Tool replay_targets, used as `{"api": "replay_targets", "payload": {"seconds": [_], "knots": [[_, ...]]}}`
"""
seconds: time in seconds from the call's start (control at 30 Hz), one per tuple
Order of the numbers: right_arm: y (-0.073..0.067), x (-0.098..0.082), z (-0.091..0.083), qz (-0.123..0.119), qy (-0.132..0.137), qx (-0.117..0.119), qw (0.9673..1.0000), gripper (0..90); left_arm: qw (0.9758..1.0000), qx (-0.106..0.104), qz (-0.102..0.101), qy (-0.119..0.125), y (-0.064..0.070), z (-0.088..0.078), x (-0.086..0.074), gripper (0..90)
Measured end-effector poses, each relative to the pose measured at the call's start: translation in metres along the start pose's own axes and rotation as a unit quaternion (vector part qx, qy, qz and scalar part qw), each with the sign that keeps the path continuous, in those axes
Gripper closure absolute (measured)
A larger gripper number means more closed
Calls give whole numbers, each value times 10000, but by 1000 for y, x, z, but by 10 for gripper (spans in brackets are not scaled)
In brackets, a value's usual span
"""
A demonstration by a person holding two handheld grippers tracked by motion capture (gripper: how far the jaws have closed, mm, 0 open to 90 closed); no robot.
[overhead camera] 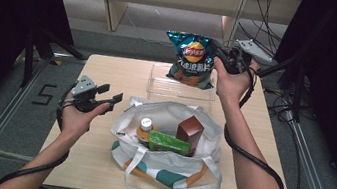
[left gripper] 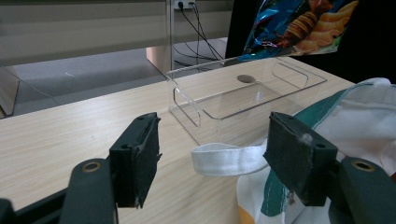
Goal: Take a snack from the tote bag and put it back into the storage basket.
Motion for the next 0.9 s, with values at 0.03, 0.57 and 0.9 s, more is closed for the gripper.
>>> {"api": "replay_targets", "payload": {"seconds": [0.03,0.57,0.9], "knots": [[2,-1,2,-6,7,-4,10000,900,10000,-3,2,-2,0,0,0,339],[13,-17,16,31,-196,-182,9996,900,9999,58,-109,47,-2,-2,2,337],[17,-22,21,97,-224,-224,9995,900,9998,44,-176,66,-3,-3,2,337]]}}
Point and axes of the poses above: each handheld gripper's, and its own axes: z roughly forward along the jaws, x roughly out of its top, y roughly to its right, the point moved 10 cm from there along z, roughly forward along the jaws, and after that the axes turned 11 degrees about -z, right-handed, at the moved point
